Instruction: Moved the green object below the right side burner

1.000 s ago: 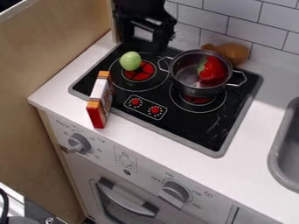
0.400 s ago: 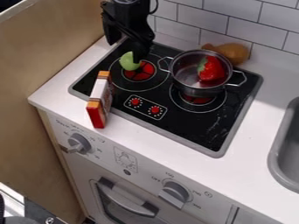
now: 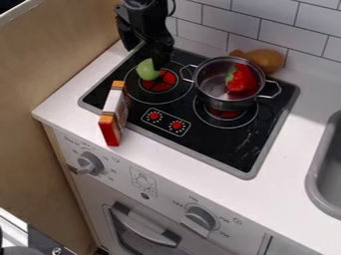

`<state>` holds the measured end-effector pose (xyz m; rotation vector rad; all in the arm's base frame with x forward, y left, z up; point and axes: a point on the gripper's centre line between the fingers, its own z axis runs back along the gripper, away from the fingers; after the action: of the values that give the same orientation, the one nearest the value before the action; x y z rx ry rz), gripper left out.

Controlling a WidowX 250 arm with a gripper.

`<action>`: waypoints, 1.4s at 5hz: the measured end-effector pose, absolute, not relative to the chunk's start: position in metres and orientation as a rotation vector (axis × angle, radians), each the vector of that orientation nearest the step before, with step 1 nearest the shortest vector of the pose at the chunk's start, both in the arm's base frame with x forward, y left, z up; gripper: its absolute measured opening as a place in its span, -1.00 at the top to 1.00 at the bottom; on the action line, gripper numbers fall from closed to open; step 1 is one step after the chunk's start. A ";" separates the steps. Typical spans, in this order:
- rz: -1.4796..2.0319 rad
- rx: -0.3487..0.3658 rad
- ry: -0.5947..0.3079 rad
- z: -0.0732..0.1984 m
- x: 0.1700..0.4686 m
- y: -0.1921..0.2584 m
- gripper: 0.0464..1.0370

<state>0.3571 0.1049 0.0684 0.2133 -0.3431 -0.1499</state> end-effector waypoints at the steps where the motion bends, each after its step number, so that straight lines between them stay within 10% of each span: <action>1: -0.139 0.210 -0.364 0.059 0.360 0.104 -0.91; 5: -0.097 0.187 -0.407 0.034 0.362 0.095 -0.82; 6: -0.091 0.183 -0.427 0.034 0.366 0.097 -0.37; 7: -0.082 0.162 -0.399 0.035 0.366 0.097 -0.34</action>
<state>0.3663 0.0974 0.0354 0.1616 -0.3987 -0.0824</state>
